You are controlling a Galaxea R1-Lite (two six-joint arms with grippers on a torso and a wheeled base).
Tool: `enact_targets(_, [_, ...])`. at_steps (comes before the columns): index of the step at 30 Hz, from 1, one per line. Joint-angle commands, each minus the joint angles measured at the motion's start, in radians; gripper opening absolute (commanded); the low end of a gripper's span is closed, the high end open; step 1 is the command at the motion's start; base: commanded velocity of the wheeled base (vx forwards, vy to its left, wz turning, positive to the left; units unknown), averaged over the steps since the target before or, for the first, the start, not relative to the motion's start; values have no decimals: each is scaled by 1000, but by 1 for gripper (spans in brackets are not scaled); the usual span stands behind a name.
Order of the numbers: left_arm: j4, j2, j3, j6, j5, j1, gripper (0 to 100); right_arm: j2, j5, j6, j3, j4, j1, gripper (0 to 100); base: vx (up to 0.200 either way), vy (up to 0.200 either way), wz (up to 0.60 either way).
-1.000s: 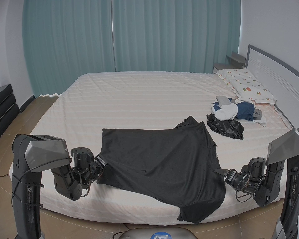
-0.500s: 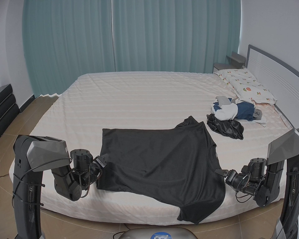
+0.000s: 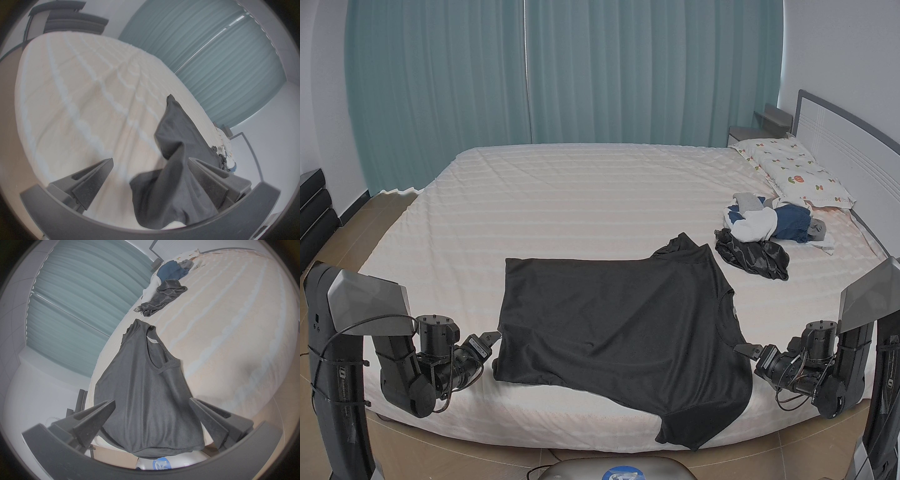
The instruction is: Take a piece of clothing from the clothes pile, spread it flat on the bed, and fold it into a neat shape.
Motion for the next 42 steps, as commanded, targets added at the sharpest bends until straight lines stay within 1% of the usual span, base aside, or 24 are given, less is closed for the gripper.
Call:
enact_targets(1, [0,-65,64,-33,-41,18,100,1,4,10,23,-10,-3,100,0,0,0])
enact_targets(2, [6,-73,78,-50,-114,16,100,6,4,11,27,-10,-3,100,0,0,0])
enact_targets(3, [8,-71,78,-55,-119,16,100,6,4,11,27,-10,-3,100,0,0,0])
enact_targets(8, [19,-76,78,-61,-110,12,100,9,12,14,27,-10,-3,100,0,0,0])
enact_targets(11, [83,-76,55,-63,-71,9,100,9,16,16,27,-10,-3,100,0,0,0])
enact_targets(13, [95,-76,49,-63,-65,7,100,9,16,16,27,-10,-3,100,0,0,0])
enact_targets(14, [166,-81,19,-63,-21,2,100,10,16,16,27,-10,-3,100,0,0,0])
enact_targets(17, [244,-96,-17,-84,5,-1,100,10,16,16,27,-10,-3,100,0,0,0])
enact_targets(18, [244,-96,-17,-84,5,-1,100,10,16,16,27,-10,-3,100,0,0,0])
enact_targets(19, [285,-113,-39,-126,7,-2,100,10,16,16,27,-10,-3,100,0,0,0])
enact_targets(20, [368,-140,-83,-184,7,-1,100,10,16,16,27,-10,-3,100,0,0,0])
enact_targets(21, [433,-151,-114,-205,5,1,100,10,16,16,27,-10,-3,100,0,0,0])
enact_targets(22, [459,-154,-126,-213,5,1,100,10,16,16,27,-10,-3,100,0,0,0])
enact_targets(23, [540,-160,-168,-225,7,1,100,10,16,16,27,-10,-3,100,0,0,0])
enact_targets(26, [612,-160,-203,-228,11,-1,100,10,16,16,27,-10,-3,100,0,0,0])
enact_targets(28, [611,-156,-202,-227,21,-4,100,9,16,16,26,-10,-3,100,0,0,0])
enact_targets(33, [617,-140,-214,-216,85,-39,100,7,16,16,26,-10,-1,100,0,0,0])
enact_targets(36, [628,-136,-214,-176,87,-48,100,7,16,16,26,-10,-1,100,0,0,0])
enact_targets(37, [644,-131,-214,-142,88,-48,100,6,16,16,26,-10,-1,100,0,0,0])
enact_targets(38, [660,-131,-217,-130,90,-48,100,6,16,16,23,-10,-1,100,0,0,0])
enact_targets(42, [704,-133,-240,-129,90,-48,100,6,16,16,23,-11,-1,100,0,0,0])
